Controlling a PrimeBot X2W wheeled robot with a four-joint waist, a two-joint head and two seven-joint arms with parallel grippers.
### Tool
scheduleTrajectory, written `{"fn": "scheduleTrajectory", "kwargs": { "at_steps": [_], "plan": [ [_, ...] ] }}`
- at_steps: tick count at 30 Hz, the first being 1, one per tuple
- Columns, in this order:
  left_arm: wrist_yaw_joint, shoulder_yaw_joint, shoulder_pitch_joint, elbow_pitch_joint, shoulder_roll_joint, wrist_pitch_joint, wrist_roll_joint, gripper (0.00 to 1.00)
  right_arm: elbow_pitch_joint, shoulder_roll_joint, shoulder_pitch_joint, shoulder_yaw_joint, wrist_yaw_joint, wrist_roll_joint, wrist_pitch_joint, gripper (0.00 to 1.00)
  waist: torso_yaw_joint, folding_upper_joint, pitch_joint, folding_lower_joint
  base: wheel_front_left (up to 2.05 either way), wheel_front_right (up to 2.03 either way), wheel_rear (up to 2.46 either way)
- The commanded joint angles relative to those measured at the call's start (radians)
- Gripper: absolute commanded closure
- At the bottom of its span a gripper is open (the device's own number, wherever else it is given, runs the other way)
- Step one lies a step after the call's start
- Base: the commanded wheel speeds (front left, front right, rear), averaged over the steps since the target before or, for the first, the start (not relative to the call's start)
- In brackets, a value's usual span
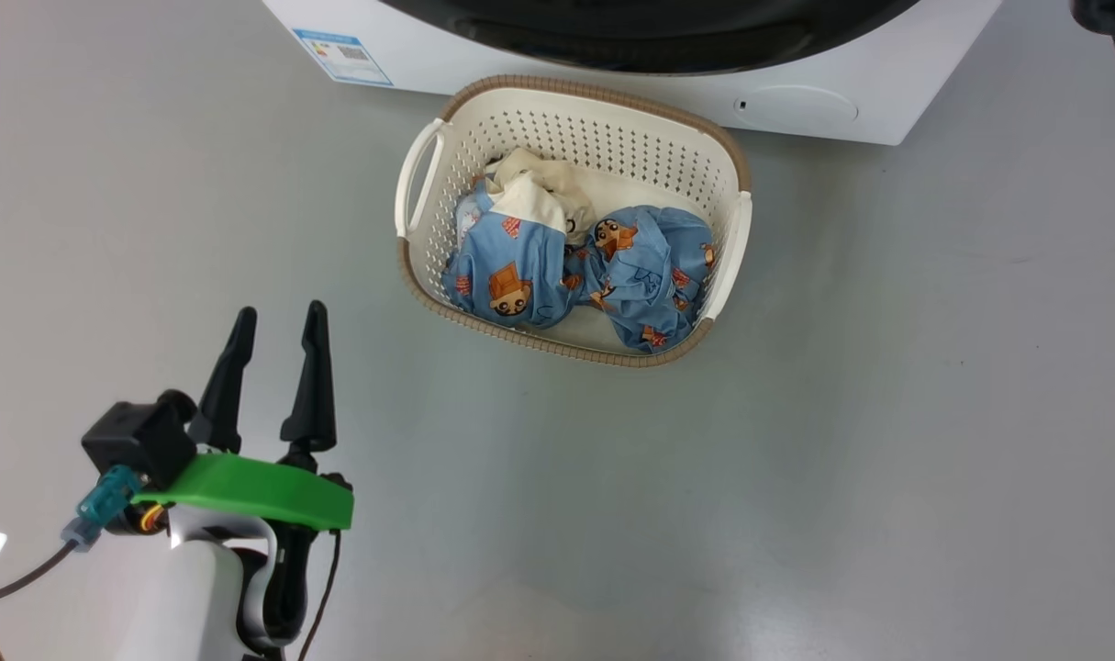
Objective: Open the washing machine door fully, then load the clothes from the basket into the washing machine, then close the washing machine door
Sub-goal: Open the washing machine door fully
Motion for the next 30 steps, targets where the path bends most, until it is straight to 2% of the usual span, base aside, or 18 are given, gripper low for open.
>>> {"fn": "scheduleTrajectory", "kwargs": {
  "at_steps": [1, 30],
  "plan": [
    [-0.002, 0.031, -0.02, -0.02, 0.026, -0.006, -0.003, 0.0, -0.015, 0.058, -0.053, -0.011, 0.002, -0.024, 0.044, 1.0, 0.001, 0.0, 0.002, 0.0, 0.0, 0.0, 0.0],
    [-0.002, 0.05, 0.008, -0.058, 0.02, -0.006, 0.03, 0.0, -0.015, 0.068, -0.057, -0.157, 0.002, -0.202, 0.387, 1.0, -0.011, 0.0, -0.041, 0.0, 0.0, 0.0, 0.0]
  ]
}}
